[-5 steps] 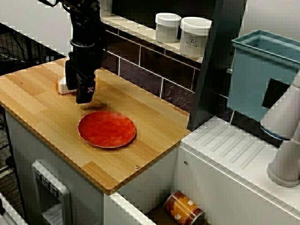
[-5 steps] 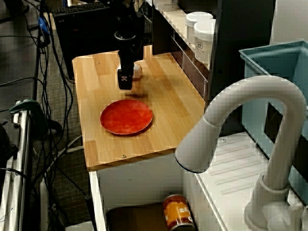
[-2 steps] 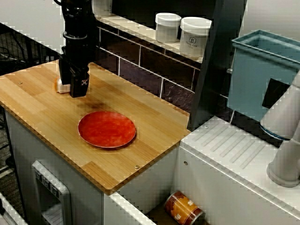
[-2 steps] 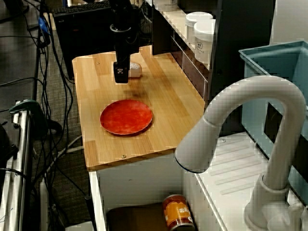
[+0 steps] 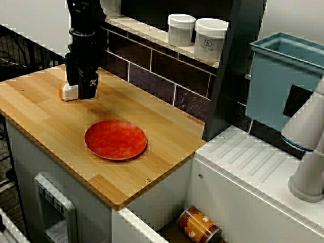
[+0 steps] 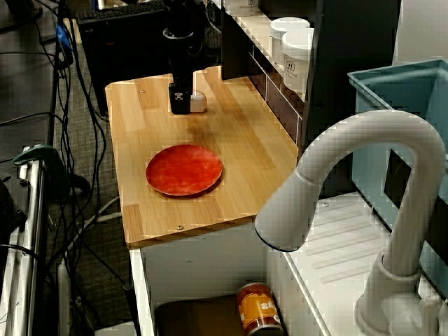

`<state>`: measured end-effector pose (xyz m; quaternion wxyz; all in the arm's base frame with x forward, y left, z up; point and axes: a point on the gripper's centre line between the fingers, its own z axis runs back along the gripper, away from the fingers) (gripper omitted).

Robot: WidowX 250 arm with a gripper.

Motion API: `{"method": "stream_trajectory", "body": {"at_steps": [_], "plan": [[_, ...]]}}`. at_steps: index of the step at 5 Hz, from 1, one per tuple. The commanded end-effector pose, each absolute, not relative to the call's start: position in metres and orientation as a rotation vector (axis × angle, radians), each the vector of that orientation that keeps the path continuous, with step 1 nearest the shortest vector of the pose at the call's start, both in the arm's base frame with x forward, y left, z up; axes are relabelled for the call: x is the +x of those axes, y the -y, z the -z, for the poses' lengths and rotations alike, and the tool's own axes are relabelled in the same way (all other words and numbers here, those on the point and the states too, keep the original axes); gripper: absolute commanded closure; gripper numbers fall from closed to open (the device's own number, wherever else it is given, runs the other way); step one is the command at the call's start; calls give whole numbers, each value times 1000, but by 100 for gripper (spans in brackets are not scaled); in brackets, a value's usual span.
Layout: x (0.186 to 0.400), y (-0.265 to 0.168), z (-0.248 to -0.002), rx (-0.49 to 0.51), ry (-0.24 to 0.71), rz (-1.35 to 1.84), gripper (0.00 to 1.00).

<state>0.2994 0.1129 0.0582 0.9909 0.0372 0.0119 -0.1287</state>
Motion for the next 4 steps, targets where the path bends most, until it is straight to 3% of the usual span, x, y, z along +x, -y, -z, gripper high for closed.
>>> {"method": "stream_trajectory", "body": {"at_steps": [1, 4], "plan": [[304, -118, -72, 110, 18, 253, 0], [306, -118, -56, 138, -6, 261, 0]]}}
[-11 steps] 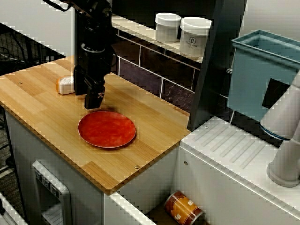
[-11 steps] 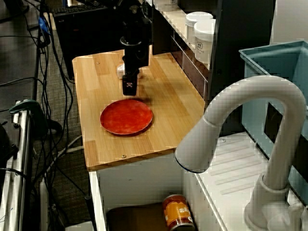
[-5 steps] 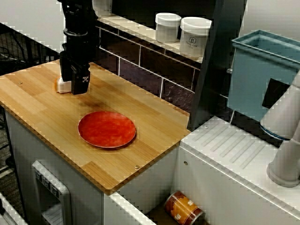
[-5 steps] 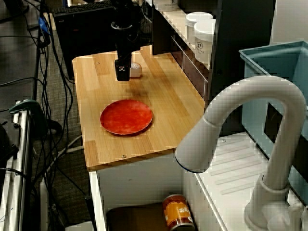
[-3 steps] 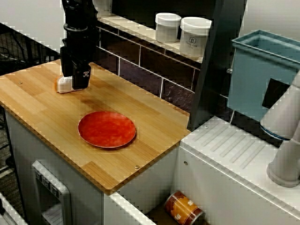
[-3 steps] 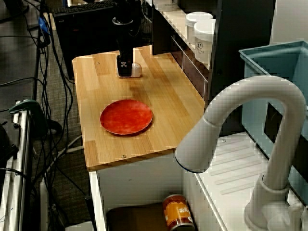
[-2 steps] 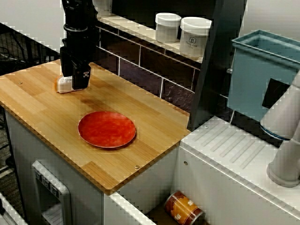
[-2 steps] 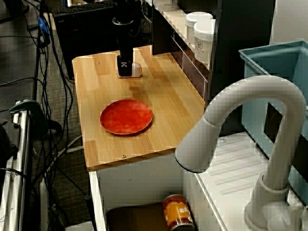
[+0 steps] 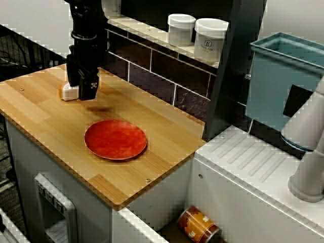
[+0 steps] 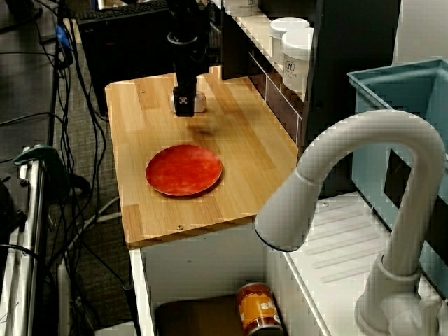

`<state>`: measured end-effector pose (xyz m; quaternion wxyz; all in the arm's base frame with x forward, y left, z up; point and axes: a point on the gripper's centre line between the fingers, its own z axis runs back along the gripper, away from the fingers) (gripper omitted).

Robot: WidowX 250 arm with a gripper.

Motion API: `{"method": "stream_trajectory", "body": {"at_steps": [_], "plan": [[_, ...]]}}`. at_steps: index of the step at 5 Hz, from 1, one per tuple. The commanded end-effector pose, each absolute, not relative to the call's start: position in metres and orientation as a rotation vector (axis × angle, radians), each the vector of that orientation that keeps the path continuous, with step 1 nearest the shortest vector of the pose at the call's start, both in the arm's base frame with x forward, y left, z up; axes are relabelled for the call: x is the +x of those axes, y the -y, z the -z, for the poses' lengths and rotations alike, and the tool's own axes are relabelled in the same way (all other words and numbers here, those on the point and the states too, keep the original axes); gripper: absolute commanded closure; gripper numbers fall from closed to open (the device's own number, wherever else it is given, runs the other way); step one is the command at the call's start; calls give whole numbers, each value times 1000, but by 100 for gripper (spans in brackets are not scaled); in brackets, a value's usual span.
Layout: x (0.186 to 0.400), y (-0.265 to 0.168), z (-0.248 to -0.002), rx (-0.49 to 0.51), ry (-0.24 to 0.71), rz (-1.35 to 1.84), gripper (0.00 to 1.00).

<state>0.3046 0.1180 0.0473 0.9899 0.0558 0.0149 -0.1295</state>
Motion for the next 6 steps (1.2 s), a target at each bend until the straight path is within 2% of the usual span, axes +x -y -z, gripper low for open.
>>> {"method": "stream_trajectory", "body": {"at_steps": [1, 4, 6], "plan": [[306, -115, -55, 136, -10, 267, 0], [294, -105, -50, 104, -46, 292, 0], [283, -96, -43, 116, -63, 305, 0]]}}
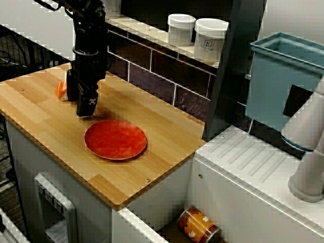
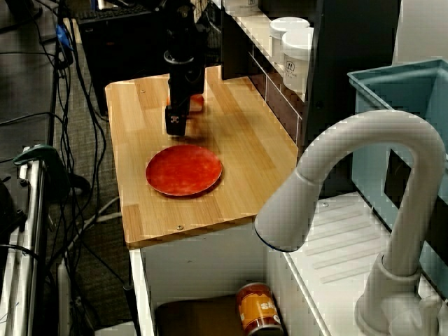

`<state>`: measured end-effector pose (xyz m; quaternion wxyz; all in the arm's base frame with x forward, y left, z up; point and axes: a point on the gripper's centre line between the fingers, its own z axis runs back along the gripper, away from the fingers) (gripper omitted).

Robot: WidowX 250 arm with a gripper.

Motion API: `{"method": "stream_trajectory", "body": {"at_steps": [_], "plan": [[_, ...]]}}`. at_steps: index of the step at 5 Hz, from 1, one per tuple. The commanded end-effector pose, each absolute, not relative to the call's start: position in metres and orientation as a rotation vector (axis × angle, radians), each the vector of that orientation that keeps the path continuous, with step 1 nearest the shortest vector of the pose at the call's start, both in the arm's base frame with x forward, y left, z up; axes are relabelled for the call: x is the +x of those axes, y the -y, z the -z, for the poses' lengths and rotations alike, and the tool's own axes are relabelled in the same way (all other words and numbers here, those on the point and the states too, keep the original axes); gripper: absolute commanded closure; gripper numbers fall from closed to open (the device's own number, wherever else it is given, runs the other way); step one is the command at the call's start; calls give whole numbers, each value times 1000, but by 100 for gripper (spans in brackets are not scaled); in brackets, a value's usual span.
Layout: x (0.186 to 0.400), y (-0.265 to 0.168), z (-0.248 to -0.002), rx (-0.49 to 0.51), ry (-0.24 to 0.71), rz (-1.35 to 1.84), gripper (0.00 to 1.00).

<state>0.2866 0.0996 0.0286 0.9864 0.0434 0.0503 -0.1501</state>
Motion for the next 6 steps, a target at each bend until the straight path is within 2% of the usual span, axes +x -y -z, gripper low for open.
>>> {"method": "stream_trajectory", "body": {"at_steps": [1, 4, 6], "plan": [[280, -95, -45, 113, -63, 307, 0], [287, -114, -77, 71, -16, 272, 0], [291, -130, -78, 70, -6, 248, 0]]}}
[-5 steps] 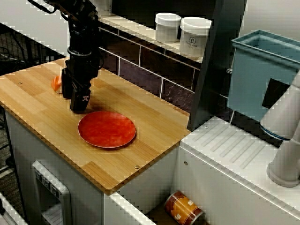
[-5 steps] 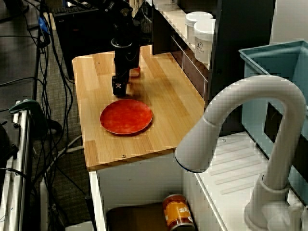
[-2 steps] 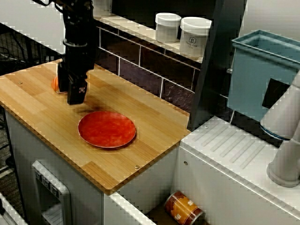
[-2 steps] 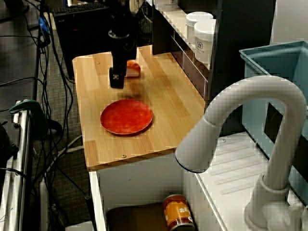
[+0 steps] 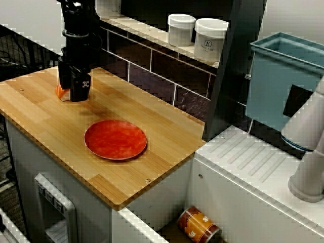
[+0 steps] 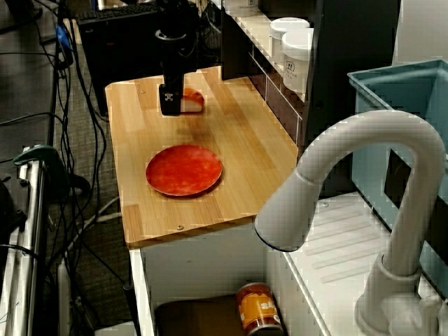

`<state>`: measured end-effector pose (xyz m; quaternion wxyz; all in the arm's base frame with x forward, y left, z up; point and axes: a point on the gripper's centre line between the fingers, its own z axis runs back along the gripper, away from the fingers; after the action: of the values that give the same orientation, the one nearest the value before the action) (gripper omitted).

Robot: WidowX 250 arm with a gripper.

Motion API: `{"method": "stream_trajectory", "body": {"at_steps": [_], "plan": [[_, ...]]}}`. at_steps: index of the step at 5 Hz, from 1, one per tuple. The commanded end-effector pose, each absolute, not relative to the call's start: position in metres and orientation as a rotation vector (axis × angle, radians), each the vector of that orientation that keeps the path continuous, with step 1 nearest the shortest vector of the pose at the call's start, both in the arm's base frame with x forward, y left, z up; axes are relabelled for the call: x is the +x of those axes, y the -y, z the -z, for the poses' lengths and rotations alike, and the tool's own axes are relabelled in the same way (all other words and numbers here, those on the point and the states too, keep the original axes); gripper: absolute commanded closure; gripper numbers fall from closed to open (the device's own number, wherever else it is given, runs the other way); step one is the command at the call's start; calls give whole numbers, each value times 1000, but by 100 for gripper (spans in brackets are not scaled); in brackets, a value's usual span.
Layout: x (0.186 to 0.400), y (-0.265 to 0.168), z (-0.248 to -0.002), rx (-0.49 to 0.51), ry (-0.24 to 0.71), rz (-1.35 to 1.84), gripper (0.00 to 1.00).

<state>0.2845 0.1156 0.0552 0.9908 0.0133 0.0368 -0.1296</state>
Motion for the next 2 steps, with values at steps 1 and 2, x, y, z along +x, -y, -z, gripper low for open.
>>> {"method": "stream_trajectory", "body": {"at_steps": [1, 2], "plan": [[295, -137, -79, 64, -4, 246, 0], [299, -149, -80, 62, 9, 233, 0]]}}
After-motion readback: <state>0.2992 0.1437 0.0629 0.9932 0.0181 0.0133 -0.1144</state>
